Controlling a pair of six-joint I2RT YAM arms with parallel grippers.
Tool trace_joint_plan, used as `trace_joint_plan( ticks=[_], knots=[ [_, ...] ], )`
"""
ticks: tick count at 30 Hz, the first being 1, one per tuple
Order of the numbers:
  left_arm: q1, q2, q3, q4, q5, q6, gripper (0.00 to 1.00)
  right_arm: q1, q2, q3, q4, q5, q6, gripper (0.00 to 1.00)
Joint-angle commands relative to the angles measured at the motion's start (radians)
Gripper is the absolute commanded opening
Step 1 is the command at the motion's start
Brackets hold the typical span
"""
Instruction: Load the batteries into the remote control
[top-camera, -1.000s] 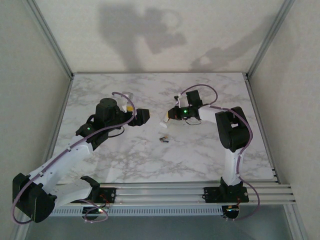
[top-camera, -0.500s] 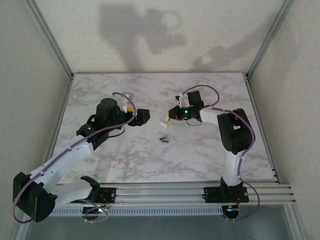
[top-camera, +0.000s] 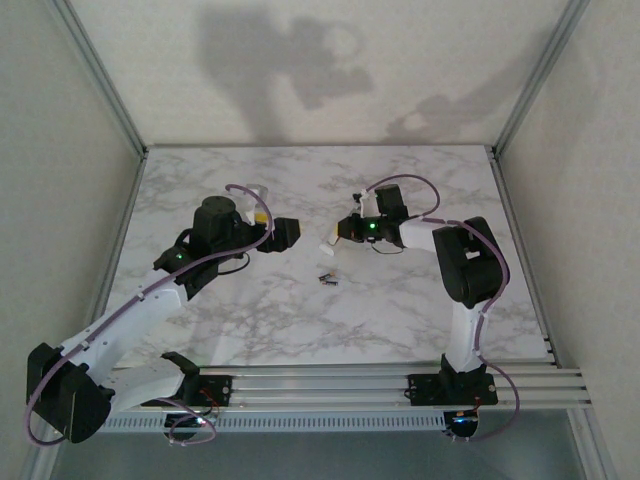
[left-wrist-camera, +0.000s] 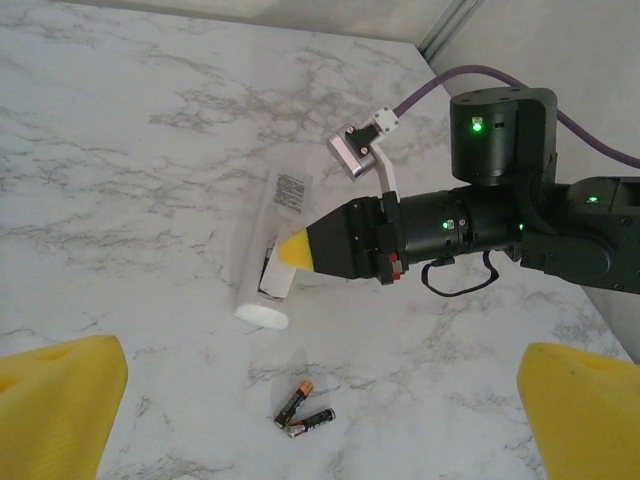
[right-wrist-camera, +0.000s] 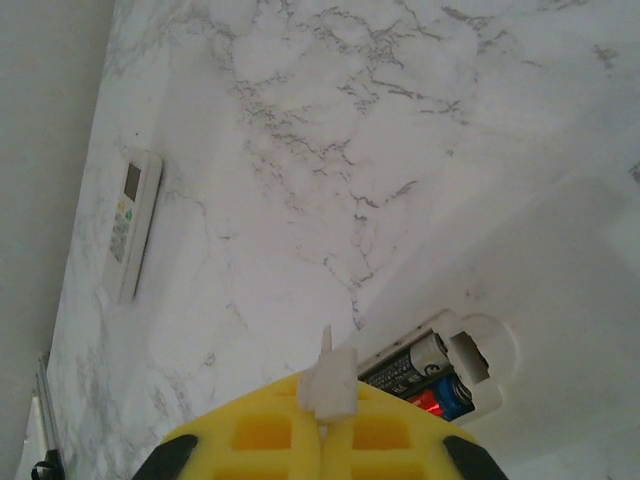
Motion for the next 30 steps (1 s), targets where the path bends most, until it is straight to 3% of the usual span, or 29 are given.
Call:
trace_joint_plan(
  ticks=[1, 19, 25, 30],
  knots=[
    [0.011, 0.002, -0.007, 0.032, 0.001, -0.005, 1.00, 0.004, 0.018, -0.017, 0.039, -0.010, 0.022, 0.00],
    [0.010, 0.006, -0.017, 0.041, 0.005, -0.005, 1.00, 0.017, 0.067, -0.035, 0.067, -0.029, 0.050, 0.00],
    [0.010, 0.005, -0.020, 0.043, 0.004, -0.005, 1.00, 0.019, 0.054, -0.047, 0.045, -0.016, 0.043, 0.07],
    [0.009, 0.010, -0.019, 0.050, 0.010, -0.008, 1.00, 0.019, 0.018, -0.057, -0.001, 0.022, 0.026, 0.20]
  ],
)
